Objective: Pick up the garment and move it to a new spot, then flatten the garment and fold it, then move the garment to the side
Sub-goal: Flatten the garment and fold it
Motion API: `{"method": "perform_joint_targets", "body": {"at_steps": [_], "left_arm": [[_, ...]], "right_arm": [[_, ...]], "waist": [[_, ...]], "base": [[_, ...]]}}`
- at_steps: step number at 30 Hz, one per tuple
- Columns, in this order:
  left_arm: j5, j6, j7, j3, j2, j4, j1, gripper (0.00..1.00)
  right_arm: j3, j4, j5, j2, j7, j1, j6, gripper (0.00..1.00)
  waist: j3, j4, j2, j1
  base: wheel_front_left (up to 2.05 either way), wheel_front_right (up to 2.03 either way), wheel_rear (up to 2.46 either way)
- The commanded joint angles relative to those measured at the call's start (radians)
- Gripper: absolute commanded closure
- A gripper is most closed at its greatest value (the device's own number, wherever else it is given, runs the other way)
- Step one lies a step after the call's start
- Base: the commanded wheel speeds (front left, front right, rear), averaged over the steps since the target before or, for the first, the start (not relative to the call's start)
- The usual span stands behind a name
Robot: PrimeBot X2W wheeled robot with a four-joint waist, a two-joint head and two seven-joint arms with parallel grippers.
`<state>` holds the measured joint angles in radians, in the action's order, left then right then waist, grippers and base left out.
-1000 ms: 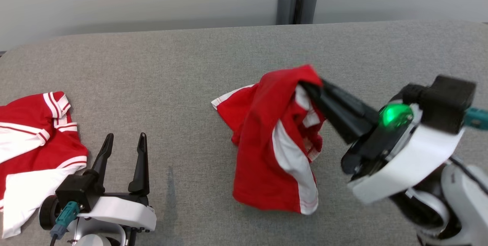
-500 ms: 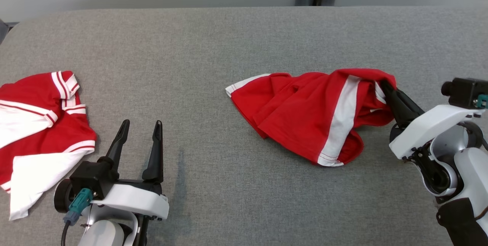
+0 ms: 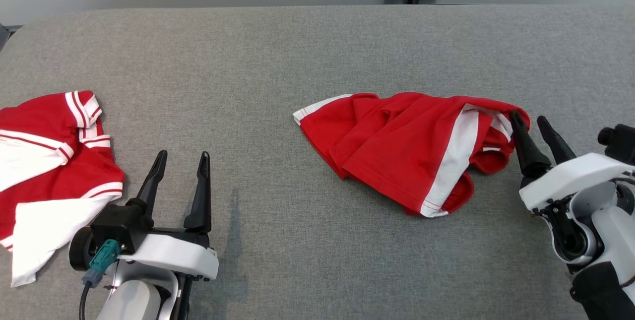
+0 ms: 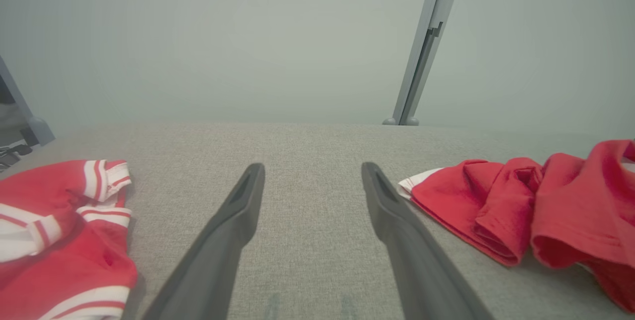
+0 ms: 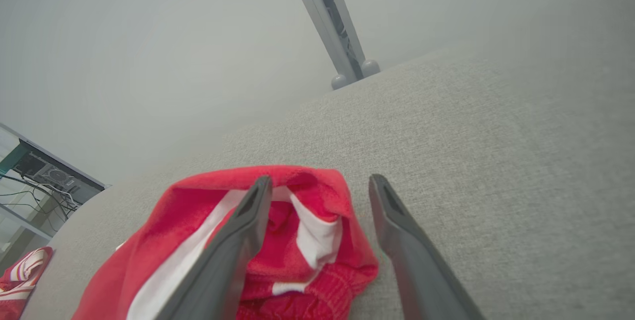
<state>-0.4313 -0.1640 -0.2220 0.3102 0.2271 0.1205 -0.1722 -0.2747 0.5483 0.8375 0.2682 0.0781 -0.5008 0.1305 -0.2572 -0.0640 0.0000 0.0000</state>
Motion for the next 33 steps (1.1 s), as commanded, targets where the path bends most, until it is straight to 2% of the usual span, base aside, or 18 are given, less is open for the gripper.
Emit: {"method": "perform_joint_targets", "body": {"at_steps": [1,5,8,11,15,16,20,25,33], "left_arm": [[0.004,-0.001,-0.007,-0.002,0.004,0.003,-0.011,0.0],[0.0,-0.006,-0.009,-0.004,0.007,0.006,0.006,0.0],[-0.004,-0.014,-0.008,-0.011,0.014,0.002,0.023,0.0],[-0.007,-0.024,-0.007,-0.019,0.024,-0.007,0.036,0.0],[-0.008,-0.037,-0.004,-0.028,0.036,-0.02,0.057,0.0],[-0.008,-0.042,-0.002,-0.03,0.041,-0.027,0.066,0.0],[-0.008,-0.052,0.01,-0.029,0.055,-0.044,0.095,0.0],[-0.007,-0.065,0.02,-0.028,0.063,-0.062,0.124,0.0],[-0.009,-0.076,0.034,-0.027,0.074,-0.089,0.153,0.0]], "right_arm": [[-0.002,-0.009,0.013,0.014,0.02,0.023,0.0,0.0],[0.017,-0.05,0.026,0.028,0.093,0.088,0.0,0.0],[0.038,-0.093,-0.01,0.037,0.137,0.143,0.0,0.0],[0.076,-0.145,-0.09,0.036,0.166,0.193,0.0,0.0],[0.131,-0.238,-0.218,-0.003,0.18,0.253,0.0,0.0],[0.145,-0.289,-0.28,-0.029,0.178,0.286,0.001,0.0],[0.163,-0.407,-0.409,-0.086,0.127,0.366,0.001,0.0],[0.188,-0.495,-0.521,-0.123,0.069,0.434,0.001,0.0],[0.215,-0.563,-0.573,-0.171,0.011,0.495,0.0,0.0]], "waist": [[0.006,0.002,0.0,0.0],[0.029,0.008,0.0,0.0],[0.049,0.021,0.0,0.0],[0.066,0.034,0.0,0.0],[0.09,0.051,0.0,0.0],[0.105,0.056,0.0,0.0],[0.145,0.064,0.0,0.0],[0.175,0.063,0.0,0.0],[0.19,0.052,0.0,0.0]], "base": [[0.0,0.0,0.0],[0.0,0.0,0.0],[0.0,0.0,0.0],[0.0,0.0,0.0],[0.0,0.0,0.0],[0.0,0.0,0.0],[0.0,0.0,0.0],[0.0,0.0,0.0],[0.0,0.0,0.0]]}}
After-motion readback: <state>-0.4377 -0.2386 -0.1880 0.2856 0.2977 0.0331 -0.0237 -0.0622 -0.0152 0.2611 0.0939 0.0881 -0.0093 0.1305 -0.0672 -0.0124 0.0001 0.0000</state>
